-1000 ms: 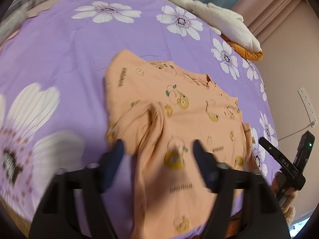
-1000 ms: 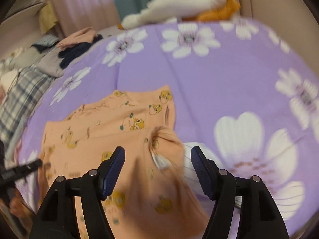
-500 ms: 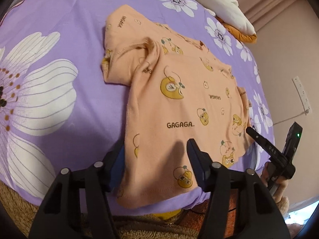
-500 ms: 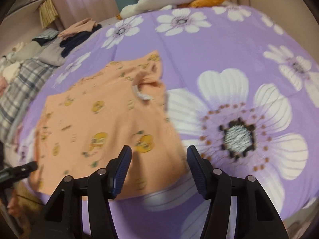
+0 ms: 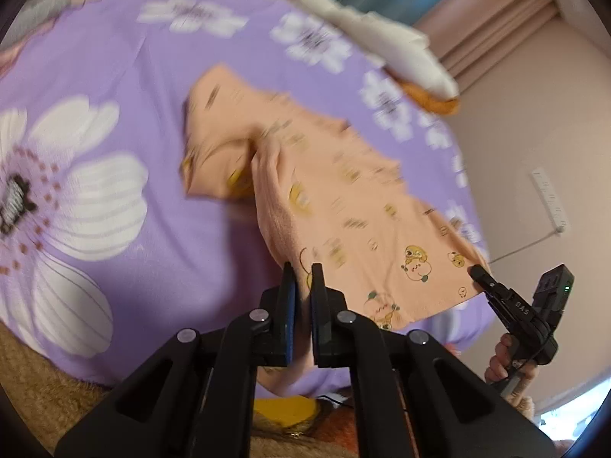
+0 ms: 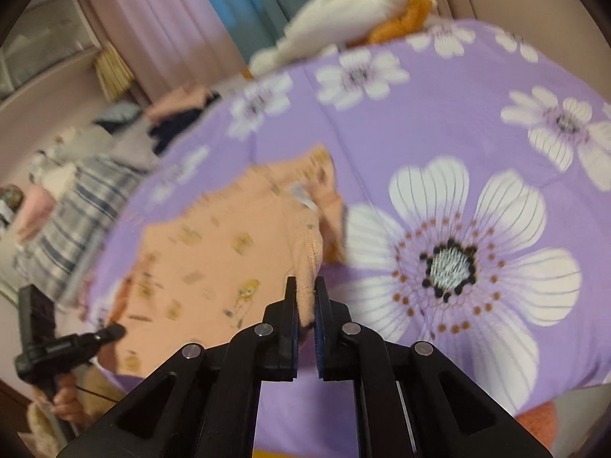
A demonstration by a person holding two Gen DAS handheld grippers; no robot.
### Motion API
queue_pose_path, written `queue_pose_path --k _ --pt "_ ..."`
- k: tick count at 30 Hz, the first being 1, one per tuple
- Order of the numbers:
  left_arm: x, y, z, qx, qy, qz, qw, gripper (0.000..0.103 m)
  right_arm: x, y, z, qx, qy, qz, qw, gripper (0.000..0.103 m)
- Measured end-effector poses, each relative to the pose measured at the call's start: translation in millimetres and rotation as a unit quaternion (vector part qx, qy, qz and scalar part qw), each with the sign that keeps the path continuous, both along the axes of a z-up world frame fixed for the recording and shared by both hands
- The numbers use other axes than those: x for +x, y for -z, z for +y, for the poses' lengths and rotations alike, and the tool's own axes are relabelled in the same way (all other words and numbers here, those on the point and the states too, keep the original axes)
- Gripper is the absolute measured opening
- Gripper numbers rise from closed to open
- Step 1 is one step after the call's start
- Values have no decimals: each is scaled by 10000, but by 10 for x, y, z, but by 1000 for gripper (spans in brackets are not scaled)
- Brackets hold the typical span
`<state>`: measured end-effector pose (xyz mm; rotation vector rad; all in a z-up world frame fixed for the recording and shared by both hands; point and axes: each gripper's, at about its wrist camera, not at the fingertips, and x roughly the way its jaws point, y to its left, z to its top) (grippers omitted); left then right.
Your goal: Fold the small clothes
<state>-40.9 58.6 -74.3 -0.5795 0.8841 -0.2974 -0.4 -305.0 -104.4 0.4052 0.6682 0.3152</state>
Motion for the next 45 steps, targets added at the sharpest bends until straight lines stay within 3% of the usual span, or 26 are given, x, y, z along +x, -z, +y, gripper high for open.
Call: queue_pose_path --k 3,6,9,11,13,14,16,18,22,29,31,32,33,34,37,42,45 --pt "-176 -300 39 -336 138 -307 9989 3 -208 -302 -42 -14 100 -498 9987 8" --pt "-374 -575 38 -305 164 -653 9973 3 -414 -520 -70 191 27 -835 9963 8" --pt "-489 -659 10 -246 312 -777 9962 3 -546 -615 -56 224 -11 -1046 9943 8" --pt "-502 -562 -40 146 273 -602 9977 3 -583 -619 -43 193 27 -1058 9942 8" --pt "-475 -293 -104 452 196 -125 9987 9 -562 -563 -54 213 32 -1022 9945 8" --pt "-464 -147 -116 435 211 64 9988 12 -563 -545 -66 214 52 -997 9948 8" --pt "-449 137 -171 354 309 441 9979 32 -547 -503 -86 217 106 -950 9952 8" --pt "-457 360 -234 409 370 764 9956 36 -527 -479 -95 226 155 -890 9957 8" --pt "-449 621 -365 436 528 1068 9919 45 -508 -447 -100 214 165 -835 9961 8" --pt "-352 753 -467 220 561 1049 9927 49 -479 -412 -83 218 133 -761 9968 8" --pt "-336 723 -503 164 671 979 9928 44 -450 -393 -76 210 125 -733 9970 8" --pt "-322 710 -525 52 783 918 9927 36 -437 -389 -69 220 115 -720 9971 8" --pt "-295 712 -549 -193 962 886 9912 15 -430 -385 -67 231 100 -716 9971 8" --pt "-257 726 -571 -347 1057 965 9891 9 -419 -382 -68 241 96 -712 9971 8" --pt "-217 696 -578 -232 946 1082 9894 3 -409 -400 -81 262 122 -698 9971 8" --pt "-315 293 -373 -945 957 767 9879 0 -499 -463 -151 333 105 -761 9965 8" --pt "-417 -67 -177 -1285 850 295 9876 0 -569 -493 -232 481 159 -796 9955 8"
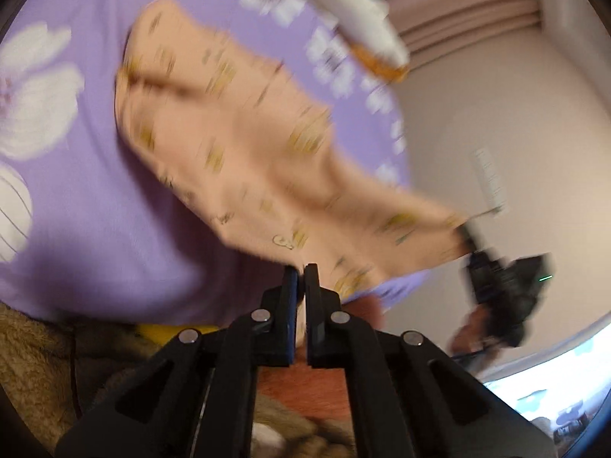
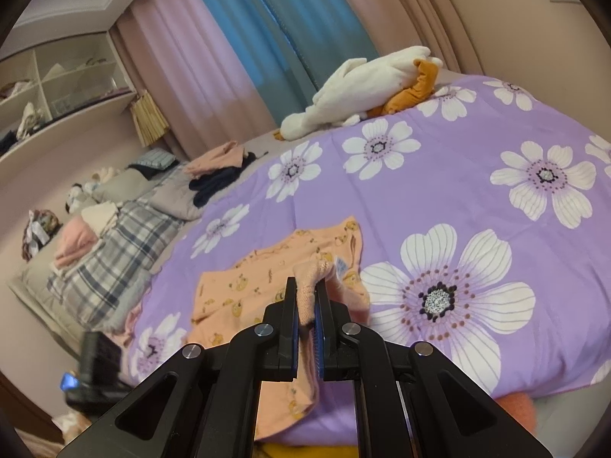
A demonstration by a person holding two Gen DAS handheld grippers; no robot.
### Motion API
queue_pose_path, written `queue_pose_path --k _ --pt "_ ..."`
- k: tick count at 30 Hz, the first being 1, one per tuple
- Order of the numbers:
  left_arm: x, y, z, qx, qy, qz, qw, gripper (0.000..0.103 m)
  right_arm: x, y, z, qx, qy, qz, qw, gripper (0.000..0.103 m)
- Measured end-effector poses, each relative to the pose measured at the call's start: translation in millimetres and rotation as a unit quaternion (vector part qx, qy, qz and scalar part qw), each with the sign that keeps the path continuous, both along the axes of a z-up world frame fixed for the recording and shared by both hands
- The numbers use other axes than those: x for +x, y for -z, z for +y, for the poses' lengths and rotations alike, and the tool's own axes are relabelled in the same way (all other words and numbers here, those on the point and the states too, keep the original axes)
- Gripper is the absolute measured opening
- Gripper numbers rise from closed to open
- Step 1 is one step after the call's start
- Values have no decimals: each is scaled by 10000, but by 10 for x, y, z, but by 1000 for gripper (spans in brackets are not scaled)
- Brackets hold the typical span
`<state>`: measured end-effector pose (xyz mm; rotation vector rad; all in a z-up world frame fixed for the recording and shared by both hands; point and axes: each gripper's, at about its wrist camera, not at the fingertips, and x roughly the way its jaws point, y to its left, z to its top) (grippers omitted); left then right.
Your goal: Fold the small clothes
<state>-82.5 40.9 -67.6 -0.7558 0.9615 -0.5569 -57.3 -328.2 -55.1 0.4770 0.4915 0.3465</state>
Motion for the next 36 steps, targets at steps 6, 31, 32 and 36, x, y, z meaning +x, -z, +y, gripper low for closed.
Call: queue_pose_path --k 6,31,32,36 --pt "-145 -505 294 -265 -466 -782 9955 0 -66 5 39 35 -56 34 10000 8" --pt "233 789 92 840 -269 846 9925 43 196 128 220 -14 -396 166 9991 8" --pt "241 734 72 776 -232 762 9938 39 207 128 238 -18 -410 169 9990 8" --pt "343 686 -27 936 -215 676 9931 3 247 130 288 -37 -457 177 9988 8"
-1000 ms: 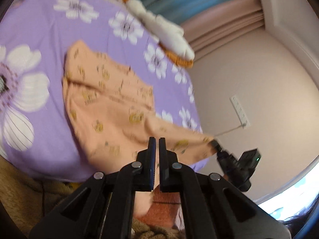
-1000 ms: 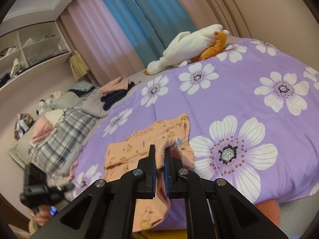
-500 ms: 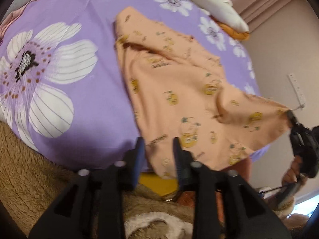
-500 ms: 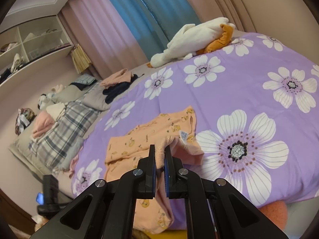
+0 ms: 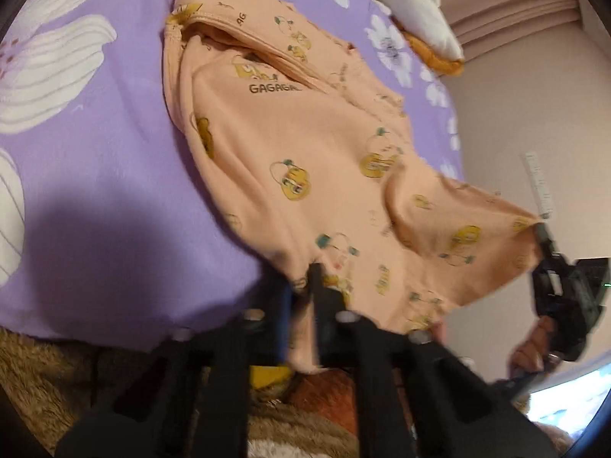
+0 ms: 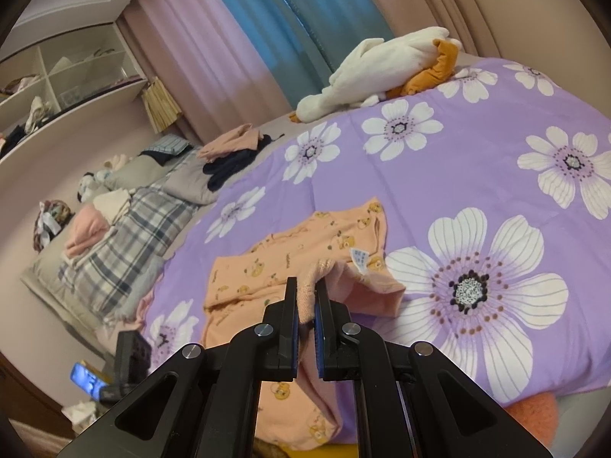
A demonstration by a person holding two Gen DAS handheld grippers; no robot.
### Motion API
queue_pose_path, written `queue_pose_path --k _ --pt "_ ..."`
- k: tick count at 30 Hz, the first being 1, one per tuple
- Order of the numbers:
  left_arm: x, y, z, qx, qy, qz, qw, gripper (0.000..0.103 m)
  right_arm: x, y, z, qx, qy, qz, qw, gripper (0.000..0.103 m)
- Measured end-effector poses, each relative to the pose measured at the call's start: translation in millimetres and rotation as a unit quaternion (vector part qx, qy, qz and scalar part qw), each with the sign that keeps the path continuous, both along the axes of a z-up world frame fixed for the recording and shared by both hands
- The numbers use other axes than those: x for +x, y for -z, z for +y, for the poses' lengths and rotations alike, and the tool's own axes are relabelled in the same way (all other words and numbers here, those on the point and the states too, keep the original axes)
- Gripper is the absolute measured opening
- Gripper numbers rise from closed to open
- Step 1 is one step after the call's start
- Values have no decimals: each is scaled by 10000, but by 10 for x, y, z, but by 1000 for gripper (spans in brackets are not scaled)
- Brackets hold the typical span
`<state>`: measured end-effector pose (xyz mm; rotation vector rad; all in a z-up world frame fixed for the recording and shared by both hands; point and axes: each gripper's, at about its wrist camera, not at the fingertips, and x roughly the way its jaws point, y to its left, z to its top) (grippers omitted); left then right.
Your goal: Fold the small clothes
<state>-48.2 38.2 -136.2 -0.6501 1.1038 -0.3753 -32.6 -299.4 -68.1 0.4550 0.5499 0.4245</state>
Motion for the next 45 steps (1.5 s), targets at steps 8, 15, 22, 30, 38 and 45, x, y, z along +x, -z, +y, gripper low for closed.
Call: queue_pose_path --k 8,15,22,30,38,45 --pt "-90 -672 175 -364 -762 -1357 9871 4 150 -41 10 74 5 45 10000 8" --pt "230 -942 552 -567 -1400 -1560 9761 4 540 -130 49 234 59 -65 9997 8" --pt "772 -862 759 -590 -1634 -1386 9750 4 1136 -46 86 96 427 305 9986 8" --pt "1509 -329 869 -184 -1751 -646 9823 4 1953 453 294 -481 870 1182 9880 8" --pt "1761 -12 876 27 -1559 -379 9870 4 2398 856 429 -919 998 1746 9753 8" --pt "1630 -158 905 -63 -1518 -437 9874 23 2271 687 430 -1191 1026 1699 9728 30"
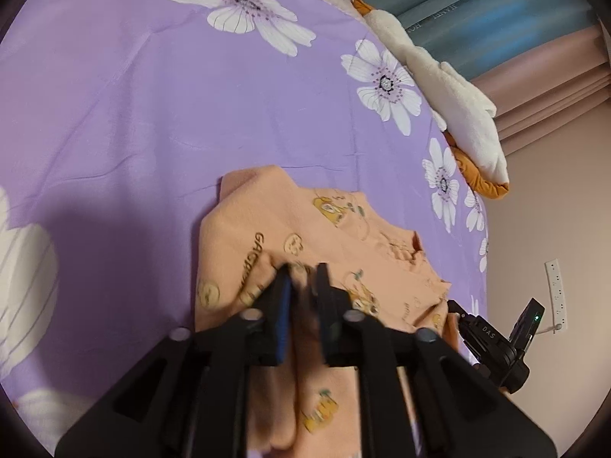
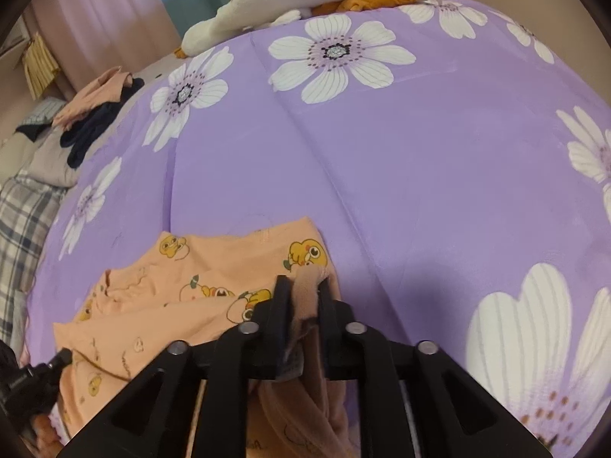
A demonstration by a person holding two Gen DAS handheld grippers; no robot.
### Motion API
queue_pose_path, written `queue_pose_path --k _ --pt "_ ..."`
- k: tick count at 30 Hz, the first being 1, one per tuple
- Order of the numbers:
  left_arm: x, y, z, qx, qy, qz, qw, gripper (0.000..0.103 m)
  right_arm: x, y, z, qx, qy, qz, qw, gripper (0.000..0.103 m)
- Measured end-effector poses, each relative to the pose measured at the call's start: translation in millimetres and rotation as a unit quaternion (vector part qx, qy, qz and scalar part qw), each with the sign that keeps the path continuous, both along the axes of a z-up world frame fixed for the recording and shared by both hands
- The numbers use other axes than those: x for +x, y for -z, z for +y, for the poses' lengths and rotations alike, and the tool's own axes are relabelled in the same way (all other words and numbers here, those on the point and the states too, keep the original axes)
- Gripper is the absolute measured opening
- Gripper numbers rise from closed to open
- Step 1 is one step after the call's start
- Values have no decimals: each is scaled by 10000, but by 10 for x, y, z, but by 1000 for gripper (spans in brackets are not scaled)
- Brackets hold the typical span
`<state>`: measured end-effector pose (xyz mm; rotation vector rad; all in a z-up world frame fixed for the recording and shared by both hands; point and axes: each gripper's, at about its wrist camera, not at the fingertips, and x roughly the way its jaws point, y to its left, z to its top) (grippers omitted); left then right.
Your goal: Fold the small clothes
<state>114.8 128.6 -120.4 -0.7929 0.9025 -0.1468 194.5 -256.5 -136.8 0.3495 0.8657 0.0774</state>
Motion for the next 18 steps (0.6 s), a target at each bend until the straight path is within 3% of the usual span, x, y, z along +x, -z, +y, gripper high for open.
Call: queue_pose_path --k 1,2,4,9,14,18 --pt "-50 -52 5 5 -1 -66 10000 33 -37 -38 -19 43 9 -74 10000 42" --pt "-124 -124 13 35 -22 -156 9999 37 -103 -89 -35 118 -1 -147 9998 47" --pt "-233 -226 37 116 -109 -266 9995 45 -225 -170 -25 241 -106 -214 9994 47" --pt "-419 -337 136 554 -411 -299 9972 46 -588 -242 275 434 -946 -222 9943 47" --pt "-457 -223 179 1108 -531 8 9924 45 -874 -153 757 723 -1967 22 9778 47" --pt "-497 -171 237 1229 -513 56 9911 45 -860 -49 1098 579 -2228 184 9730 47"
